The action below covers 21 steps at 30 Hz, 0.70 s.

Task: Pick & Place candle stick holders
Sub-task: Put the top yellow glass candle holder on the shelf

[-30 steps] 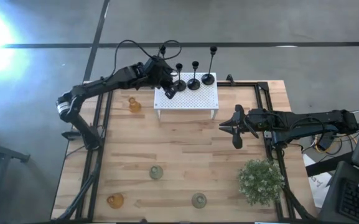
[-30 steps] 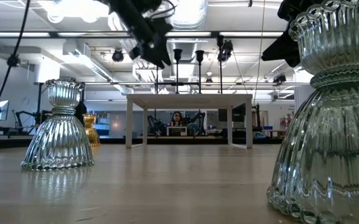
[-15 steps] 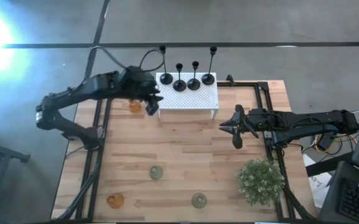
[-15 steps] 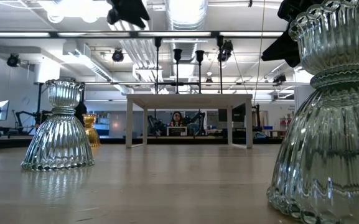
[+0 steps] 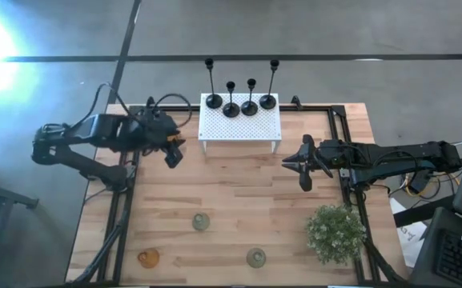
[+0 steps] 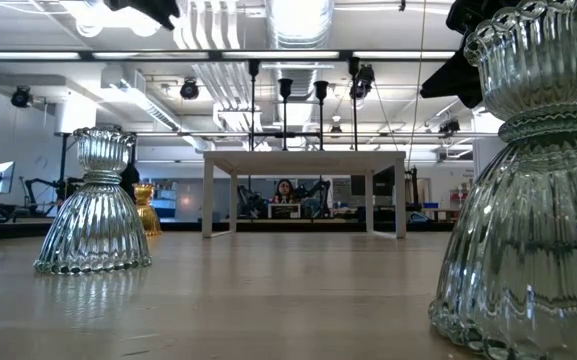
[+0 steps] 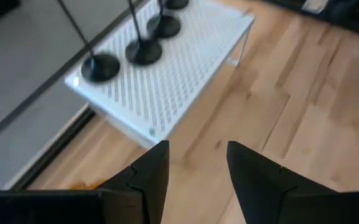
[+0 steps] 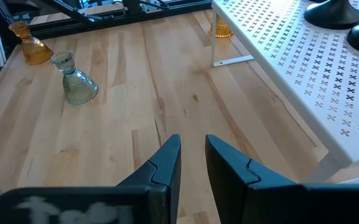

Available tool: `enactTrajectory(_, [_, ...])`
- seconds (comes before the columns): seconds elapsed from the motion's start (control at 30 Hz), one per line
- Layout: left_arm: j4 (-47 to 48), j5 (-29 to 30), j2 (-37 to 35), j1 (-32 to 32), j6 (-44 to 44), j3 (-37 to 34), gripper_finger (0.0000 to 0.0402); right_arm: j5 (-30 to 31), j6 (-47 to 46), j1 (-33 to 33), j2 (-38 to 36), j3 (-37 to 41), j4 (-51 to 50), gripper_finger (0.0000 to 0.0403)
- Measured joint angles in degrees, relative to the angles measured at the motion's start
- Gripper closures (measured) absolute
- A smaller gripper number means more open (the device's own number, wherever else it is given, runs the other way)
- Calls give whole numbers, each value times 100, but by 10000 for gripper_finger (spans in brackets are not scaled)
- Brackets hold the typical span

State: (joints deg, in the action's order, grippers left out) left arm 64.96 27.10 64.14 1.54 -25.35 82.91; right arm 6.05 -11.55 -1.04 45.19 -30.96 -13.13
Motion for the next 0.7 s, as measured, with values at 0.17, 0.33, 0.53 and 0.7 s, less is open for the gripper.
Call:
enactTrajectory(0.17, [50, 61, -191, 135, -610, -697, 236, 0, 0, 1, 0, 0, 0, 335])
enactTrajectory(0.33, [22, 277, -326, 136, -1254, -1554, 236, 0, 0, 1, 0, 0, 0, 335])
enactTrajectory(0.53, [-207, 539, -524, 138, -2161, -2666, 236, -1, 0, 1, 0, 0, 0, 335])
enactTrajectory(0.7, [-1097, 805, -644, 143, -2729, -3605, 236, 1, 0, 0, 0, 0, 0, 335])
